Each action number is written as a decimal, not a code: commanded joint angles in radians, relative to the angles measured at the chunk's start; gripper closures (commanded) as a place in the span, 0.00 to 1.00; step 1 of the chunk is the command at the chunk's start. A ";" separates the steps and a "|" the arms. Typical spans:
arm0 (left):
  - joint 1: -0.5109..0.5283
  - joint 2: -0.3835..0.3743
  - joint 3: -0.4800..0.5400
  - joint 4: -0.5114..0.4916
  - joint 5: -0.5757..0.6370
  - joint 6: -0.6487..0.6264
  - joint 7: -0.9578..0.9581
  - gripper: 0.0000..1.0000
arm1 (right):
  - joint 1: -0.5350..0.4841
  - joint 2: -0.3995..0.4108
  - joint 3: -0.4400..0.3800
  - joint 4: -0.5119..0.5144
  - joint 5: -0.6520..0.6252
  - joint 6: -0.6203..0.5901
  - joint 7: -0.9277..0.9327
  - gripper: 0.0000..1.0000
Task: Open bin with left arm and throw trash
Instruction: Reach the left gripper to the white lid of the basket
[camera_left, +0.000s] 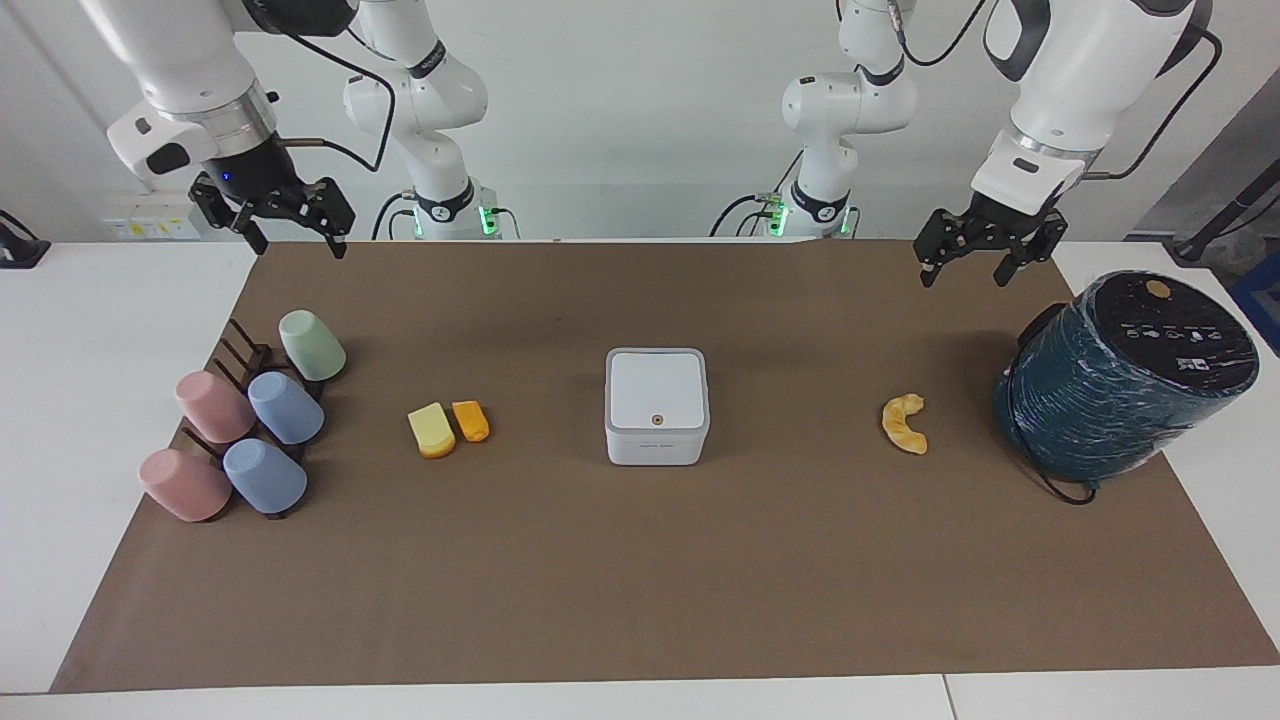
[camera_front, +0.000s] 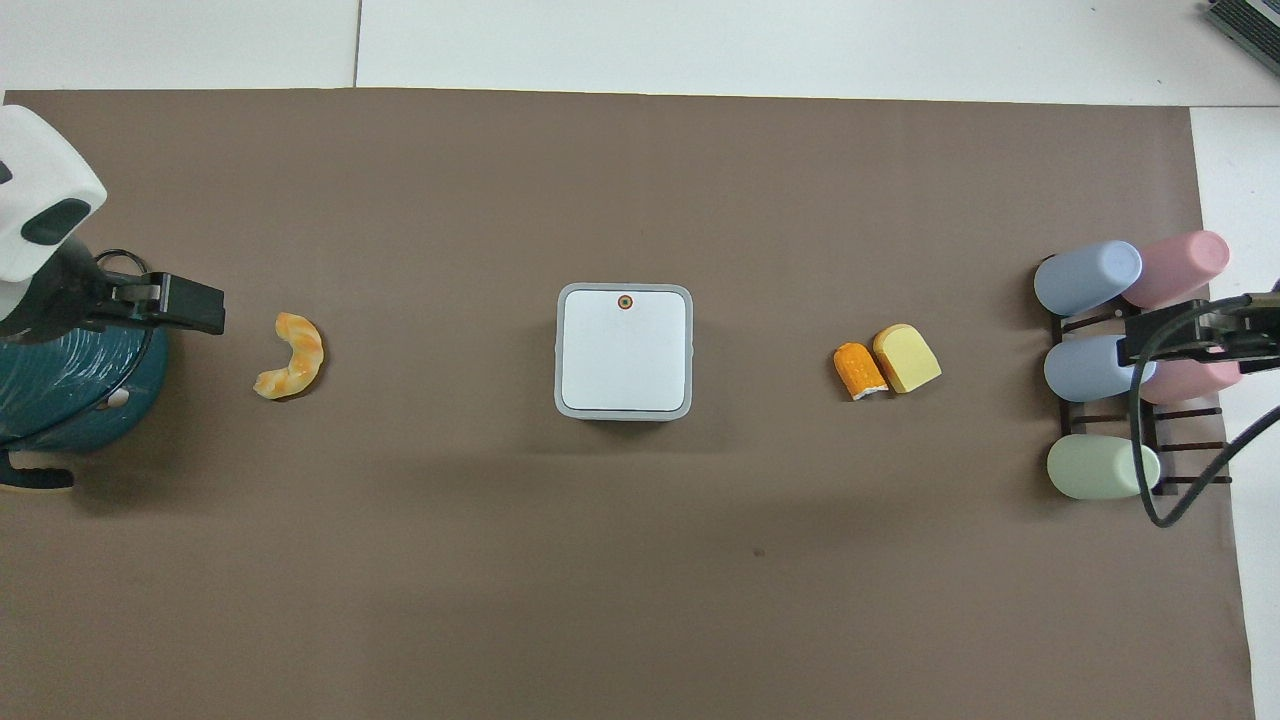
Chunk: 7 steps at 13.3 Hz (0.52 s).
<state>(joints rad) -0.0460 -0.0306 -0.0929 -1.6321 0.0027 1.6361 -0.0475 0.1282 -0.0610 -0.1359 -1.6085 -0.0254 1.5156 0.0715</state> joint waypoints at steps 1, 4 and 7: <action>-0.037 -0.020 -0.002 -0.025 0.017 0.011 -0.005 0.00 | -0.004 -0.019 0.006 -0.024 -0.008 0.015 -0.021 0.00; -0.090 -0.018 -0.004 -0.023 0.013 0.046 -0.031 0.00 | -0.004 -0.022 0.006 -0.030 -0.007 0.018 -0.019 0.00; -0.153 -0.015 -0.004 -0.025 0.008 0.111 -0.054 0.00 | -0.004 -0.022 0.006 -0.031 -0.005 0.025 -0.024 0.00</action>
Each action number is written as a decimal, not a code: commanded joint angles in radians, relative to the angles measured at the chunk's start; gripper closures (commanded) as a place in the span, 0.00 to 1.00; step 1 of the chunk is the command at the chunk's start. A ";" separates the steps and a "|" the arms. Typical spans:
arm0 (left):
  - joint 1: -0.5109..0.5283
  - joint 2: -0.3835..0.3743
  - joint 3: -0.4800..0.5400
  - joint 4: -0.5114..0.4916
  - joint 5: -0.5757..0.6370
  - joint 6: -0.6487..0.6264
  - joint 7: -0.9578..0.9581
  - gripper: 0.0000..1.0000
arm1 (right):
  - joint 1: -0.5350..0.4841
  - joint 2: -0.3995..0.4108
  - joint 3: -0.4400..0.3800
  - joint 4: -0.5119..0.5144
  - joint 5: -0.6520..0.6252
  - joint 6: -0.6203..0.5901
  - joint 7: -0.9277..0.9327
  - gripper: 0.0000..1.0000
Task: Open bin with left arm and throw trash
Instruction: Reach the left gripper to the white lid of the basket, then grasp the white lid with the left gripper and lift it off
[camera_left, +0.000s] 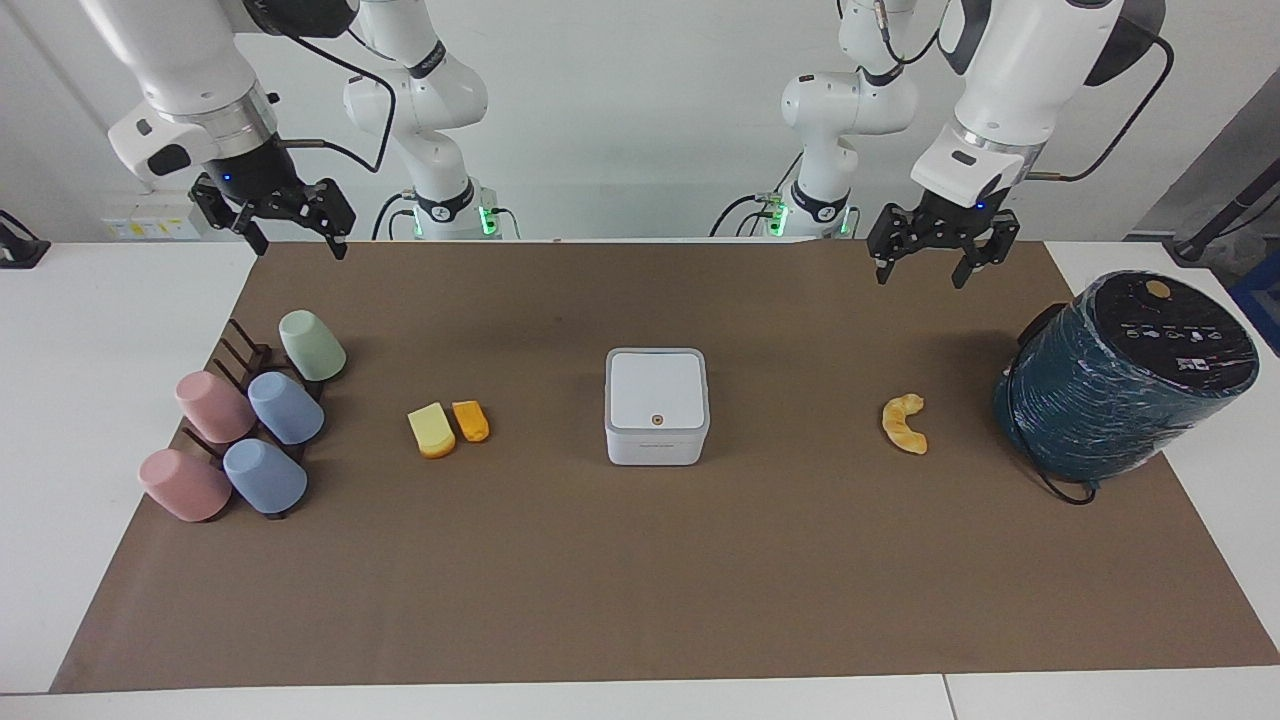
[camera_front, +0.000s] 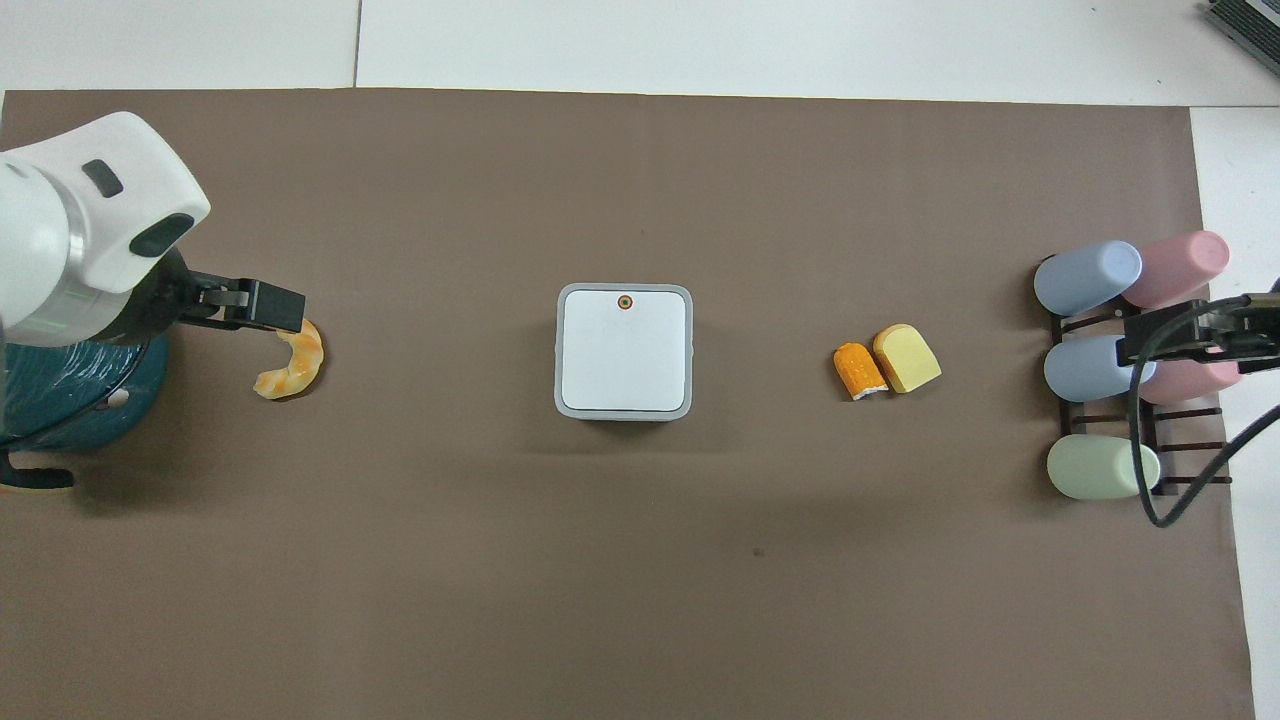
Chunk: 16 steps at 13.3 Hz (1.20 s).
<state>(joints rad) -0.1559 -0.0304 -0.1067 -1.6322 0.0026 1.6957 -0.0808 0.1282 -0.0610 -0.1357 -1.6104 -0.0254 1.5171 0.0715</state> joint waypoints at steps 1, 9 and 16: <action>-0.066 -0.014 0.008 -0.026 0.008 0.079 -0.051 0.00 | -0.004 -0.022 0.005 -0.029 -0.004 0.023 -0.022 0.00; -0.204 0.016 0.007 -0.100 -0.115 0.315 -0.256 0.11 | -0.004 -0.025 0.005 -0.034 -0.004 0.023 -0.024 0.00; -0.284 0.170 0.007 -0.094 -0.134 0.458 -0.373 0.86 | -0.004 -0.026 0.005 -0.036 -0.004 0.023 -0.024 0.00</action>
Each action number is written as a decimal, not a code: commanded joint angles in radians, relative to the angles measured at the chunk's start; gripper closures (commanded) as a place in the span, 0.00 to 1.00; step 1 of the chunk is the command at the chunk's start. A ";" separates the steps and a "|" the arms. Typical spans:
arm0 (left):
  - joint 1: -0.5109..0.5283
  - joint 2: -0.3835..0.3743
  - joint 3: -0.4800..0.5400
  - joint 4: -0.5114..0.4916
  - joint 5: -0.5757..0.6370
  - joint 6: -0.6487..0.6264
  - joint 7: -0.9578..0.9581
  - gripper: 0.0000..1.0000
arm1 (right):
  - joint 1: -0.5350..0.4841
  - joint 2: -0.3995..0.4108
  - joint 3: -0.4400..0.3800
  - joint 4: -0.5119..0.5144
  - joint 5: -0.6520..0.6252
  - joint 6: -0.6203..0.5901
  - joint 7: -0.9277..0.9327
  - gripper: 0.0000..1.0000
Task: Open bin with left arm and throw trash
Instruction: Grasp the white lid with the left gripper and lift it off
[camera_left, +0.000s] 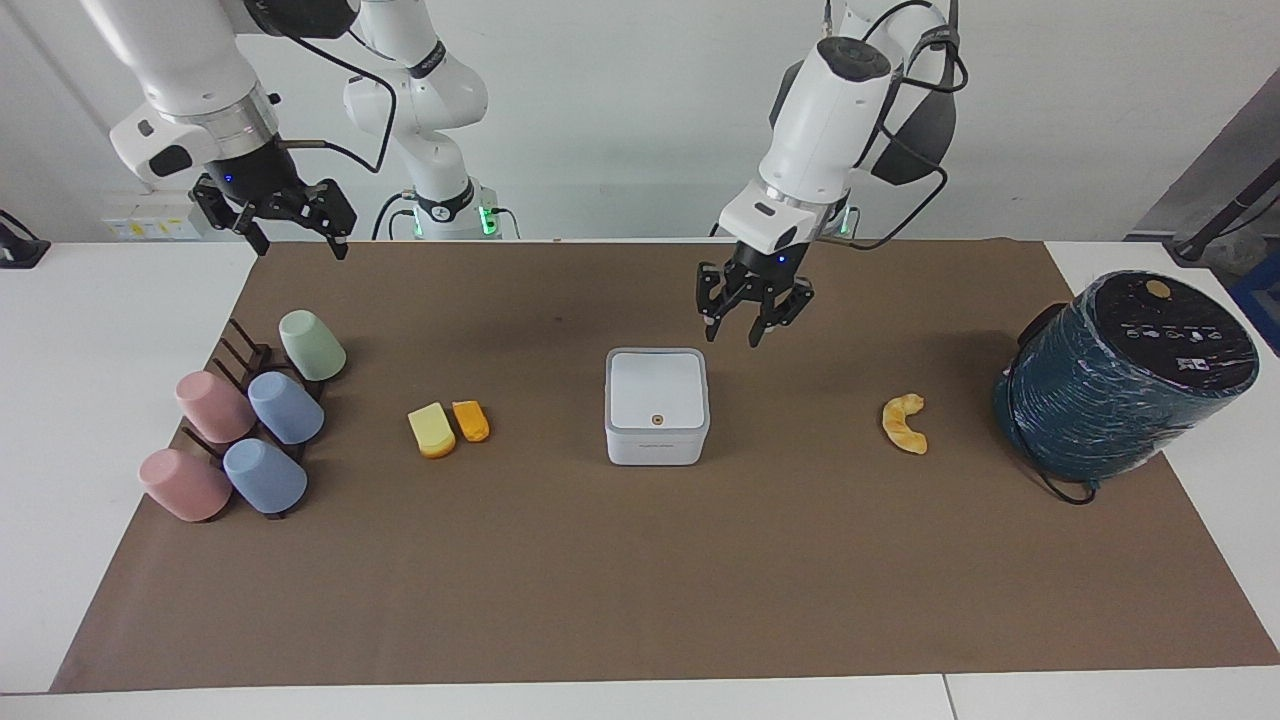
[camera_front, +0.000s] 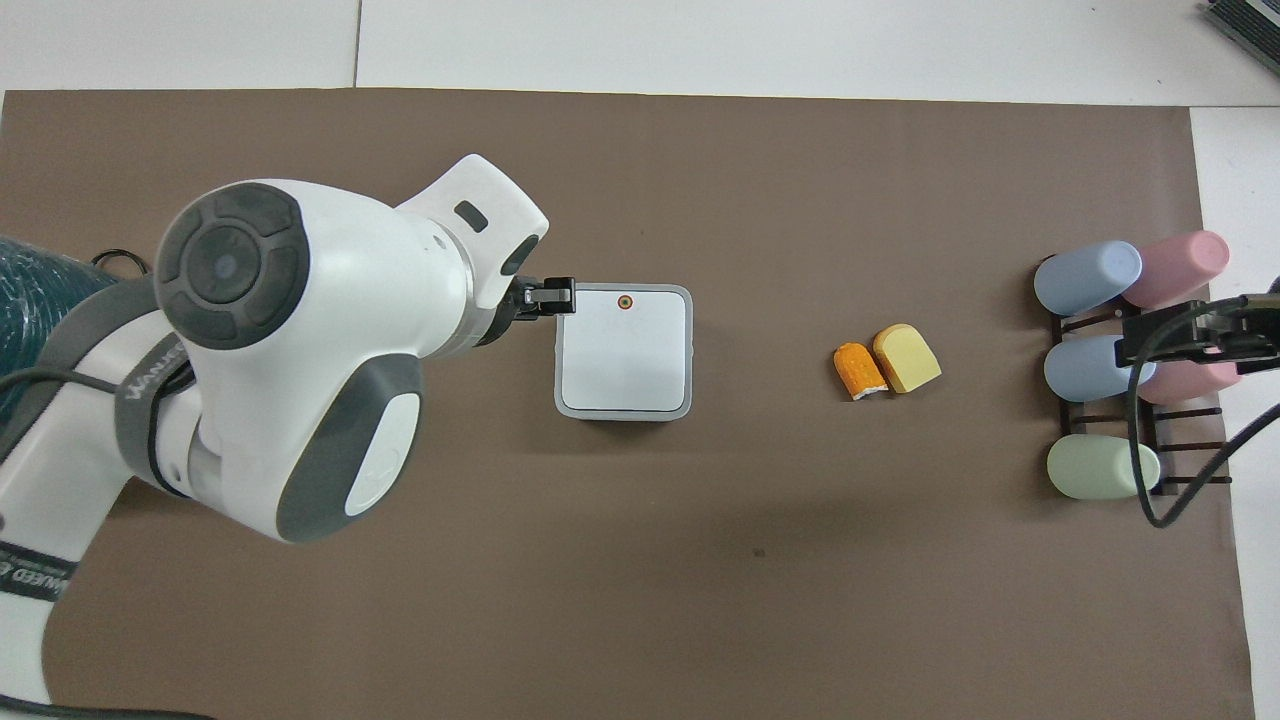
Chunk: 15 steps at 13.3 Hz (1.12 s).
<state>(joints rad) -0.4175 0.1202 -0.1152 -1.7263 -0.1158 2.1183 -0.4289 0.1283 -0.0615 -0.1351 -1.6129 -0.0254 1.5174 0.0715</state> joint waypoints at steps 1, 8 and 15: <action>-0.027 0.033 0.015 0.002 -0.016 0.052 -0.025 0.92 | -0.004 -0.026 0.005 -0.033 -0.004 0.023 -0.024 0.00; -0.035 0.078 0.015 0.001 -0.051 0.186 -0.027 1.00 | -0.004 -0.029 0.005 -0.041 -0.004 0.026 -0.022 0.00; -0.099 0.159 0.019 0.005 -0.055 0.262 -0.106 1.00 | -0.004 -0.034 0.005 -0.047 -0.004 0.026 -0.021 0.00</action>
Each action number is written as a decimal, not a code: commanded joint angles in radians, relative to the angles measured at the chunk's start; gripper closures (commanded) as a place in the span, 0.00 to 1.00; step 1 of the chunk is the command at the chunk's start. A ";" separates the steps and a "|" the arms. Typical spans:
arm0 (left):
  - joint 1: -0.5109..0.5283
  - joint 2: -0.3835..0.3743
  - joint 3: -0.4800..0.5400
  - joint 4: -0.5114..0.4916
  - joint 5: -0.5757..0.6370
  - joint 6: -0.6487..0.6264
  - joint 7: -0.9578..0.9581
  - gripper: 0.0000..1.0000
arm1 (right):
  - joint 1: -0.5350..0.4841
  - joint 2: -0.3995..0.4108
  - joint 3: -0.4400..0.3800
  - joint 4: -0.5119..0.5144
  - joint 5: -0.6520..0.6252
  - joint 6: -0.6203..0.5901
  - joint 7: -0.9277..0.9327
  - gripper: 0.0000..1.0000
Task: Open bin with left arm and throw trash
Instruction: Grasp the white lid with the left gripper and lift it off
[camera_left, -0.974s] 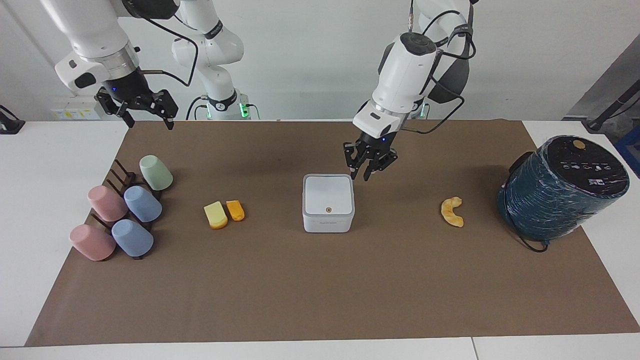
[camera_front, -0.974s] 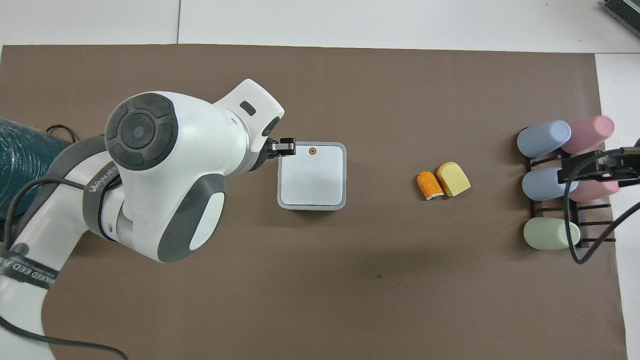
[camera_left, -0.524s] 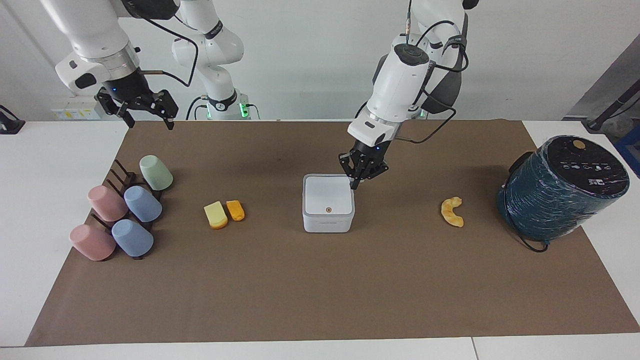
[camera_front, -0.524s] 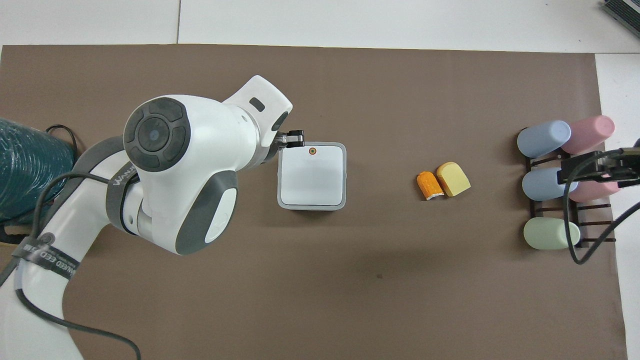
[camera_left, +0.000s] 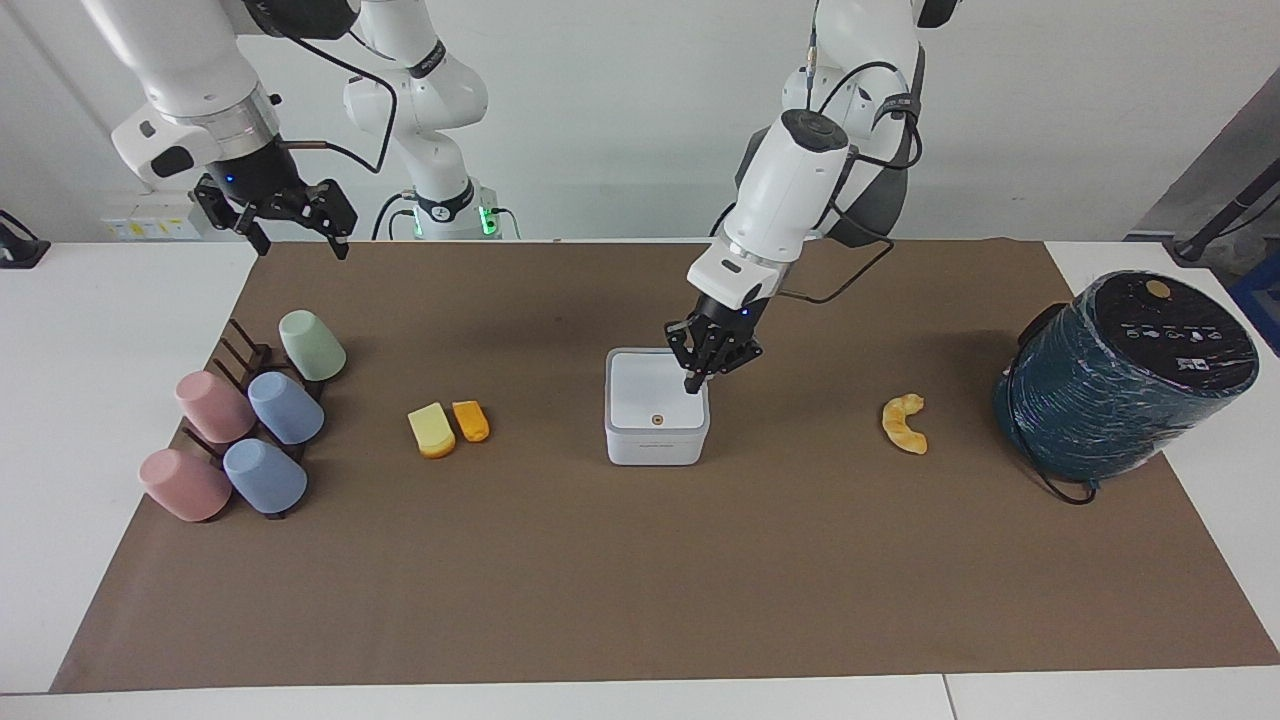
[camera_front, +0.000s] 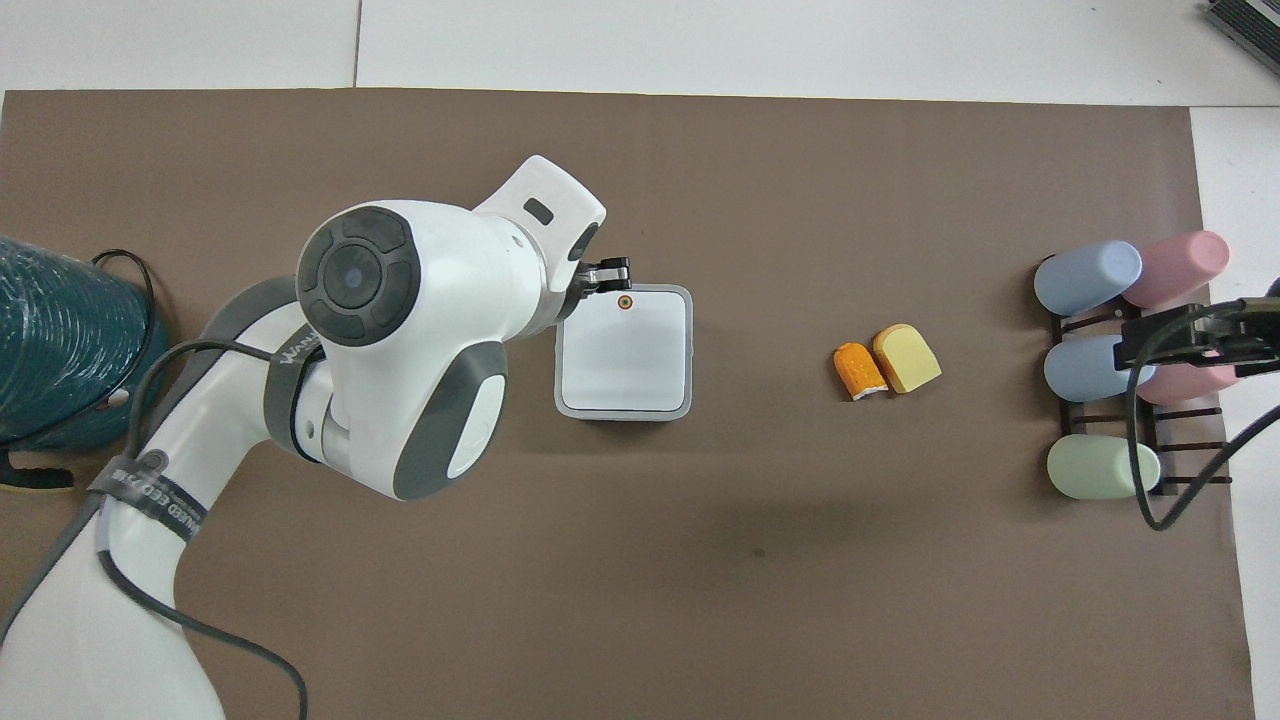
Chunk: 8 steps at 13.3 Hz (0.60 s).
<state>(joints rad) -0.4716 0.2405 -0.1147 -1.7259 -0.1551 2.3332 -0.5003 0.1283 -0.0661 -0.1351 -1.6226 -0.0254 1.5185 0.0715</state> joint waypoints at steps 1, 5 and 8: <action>-0.047 0.049 0.018 0.003 -0.015 0.072 -0.040 1.00 | -0.004 -0.031 0.006 -0.039 -0.004 0.025 -0.021 0.00; -0.068 0.077 0.018 0.005 -0.011 0.087 -0.043 1.00 | -0.004 -0.031 0.005 -0.039 -0.004 0.025 -0.021 0.00; -0.070 0.080 0.018 0.000 -0.009 0.075 -0.043 1.00 | -0.004 -0.031 0.006 -0.039 -0.004 0.025 -0.021 0.00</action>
<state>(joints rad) -0.5212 0.3196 -0.1143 -1.7249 -0.1551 2.4076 -0.5349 0.1283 -0.0691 -0.1350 -1.6254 -0.0254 1.5185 0.0715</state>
